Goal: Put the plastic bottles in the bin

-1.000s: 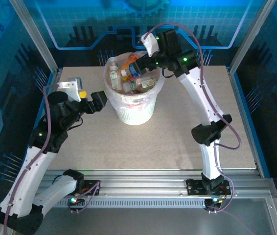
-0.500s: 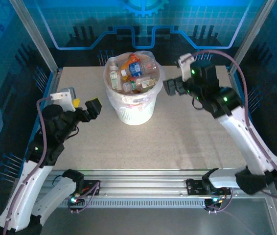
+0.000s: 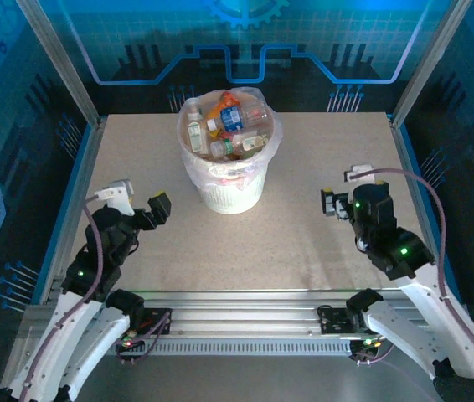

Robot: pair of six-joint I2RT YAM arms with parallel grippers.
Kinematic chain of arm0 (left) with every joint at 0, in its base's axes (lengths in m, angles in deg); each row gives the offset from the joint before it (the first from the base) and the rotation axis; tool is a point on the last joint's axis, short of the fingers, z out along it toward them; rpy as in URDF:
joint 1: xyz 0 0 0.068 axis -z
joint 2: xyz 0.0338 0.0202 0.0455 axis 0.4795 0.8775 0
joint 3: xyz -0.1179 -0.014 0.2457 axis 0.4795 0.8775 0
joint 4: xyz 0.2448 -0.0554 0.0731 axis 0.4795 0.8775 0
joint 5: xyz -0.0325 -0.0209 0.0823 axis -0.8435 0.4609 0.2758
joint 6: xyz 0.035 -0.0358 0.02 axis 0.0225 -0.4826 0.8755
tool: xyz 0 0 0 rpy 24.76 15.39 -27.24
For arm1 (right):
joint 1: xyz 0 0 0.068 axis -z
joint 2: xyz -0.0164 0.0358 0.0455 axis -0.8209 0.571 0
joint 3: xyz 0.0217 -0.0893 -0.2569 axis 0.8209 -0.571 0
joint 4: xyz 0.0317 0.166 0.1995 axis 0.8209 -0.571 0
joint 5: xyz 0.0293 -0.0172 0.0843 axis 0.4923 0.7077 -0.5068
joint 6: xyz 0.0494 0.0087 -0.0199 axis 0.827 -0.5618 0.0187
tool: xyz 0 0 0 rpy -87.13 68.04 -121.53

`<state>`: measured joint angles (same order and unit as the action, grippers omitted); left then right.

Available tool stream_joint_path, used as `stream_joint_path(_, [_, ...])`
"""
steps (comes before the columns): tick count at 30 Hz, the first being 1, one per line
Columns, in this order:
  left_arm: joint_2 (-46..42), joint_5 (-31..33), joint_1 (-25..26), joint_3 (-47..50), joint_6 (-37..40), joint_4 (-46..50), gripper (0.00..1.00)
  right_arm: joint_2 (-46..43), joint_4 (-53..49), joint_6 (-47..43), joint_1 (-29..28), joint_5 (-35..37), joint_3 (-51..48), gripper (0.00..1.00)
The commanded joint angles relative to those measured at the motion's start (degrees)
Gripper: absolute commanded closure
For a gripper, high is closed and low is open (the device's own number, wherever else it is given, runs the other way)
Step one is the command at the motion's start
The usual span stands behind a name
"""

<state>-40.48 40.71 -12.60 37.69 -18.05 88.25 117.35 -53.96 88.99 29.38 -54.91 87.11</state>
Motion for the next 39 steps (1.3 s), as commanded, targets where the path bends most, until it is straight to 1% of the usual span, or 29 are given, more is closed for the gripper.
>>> stream_joint_path(1, [-0.5,4.2,-0.5,4.1,3.1,-7.8,0.01,-2.1,5.6,-0.8,2.7,1.7,-5.8,0.0])
stream_joint_path(4, [-0.1,5.6,-0.5,9.1,6.8,-14.1,0.01,-3.4,9.9,-1.7,6.5,-1.0,-10.8,0.0])
stream_joint_path(8, [1.9,6.8,-0.6,15.7,12.2,-24.7,0.01,-3.1,15.9,-0.7,13.0,-7.6,-16.7,0.0])
stream_joint_path(12, [6.6,7.2,-2.3,20.2,14.7,-34.9,0.01,-1.5,23.1,-0.6,16.5,-11.0,-21.5,0.0])
stream_joint_path(15, [12.2,3.5,-6.0,21.1,13.8,-39.1,0.01,0.4,29.0,-0.7,17.7,-12.6,-24.5,0.0])
stream_joint_path(20, [23.2,-2.9,-12.3,22.7,12.3,-51.7,0.01,3.9,38.1,-2.4,18.5,-13.6,-28.3,0.0])
stream_joint_path(23, [29.9,-5.8,-14.9,22.8,11.2,-57.6,0.01,5.2,42.0,-3.0,19.0,-14.7,-29.8,0.0])
stream_joint_path(29, [43.0,-10.2,-17.8,22.9,11.0,-71.6,0.01,6.7,47.4,-4.6,20.2,-17.7,-31.4,0.0])
stream_joint_path(35, [55.2,-14.0,-19.6,22.8,12.0,-84.8,0.01,8.5,52.3,-6.5,20.8,-20.4,-32.3,0.0])
stream_joint_path(38, [62.3,-16.9,-21.1,23.1,11.0,-92.0,0.01,9.4,54.3,-7.1,21.0,-21.6,-32.7,0.0])
stream_joint_path(39, [64.7,-18.9,-21.7,23.3,10.7,-96.2,0.01,9.8,55.3,-7.3,21.1,-22.0,-33.0,0.0])
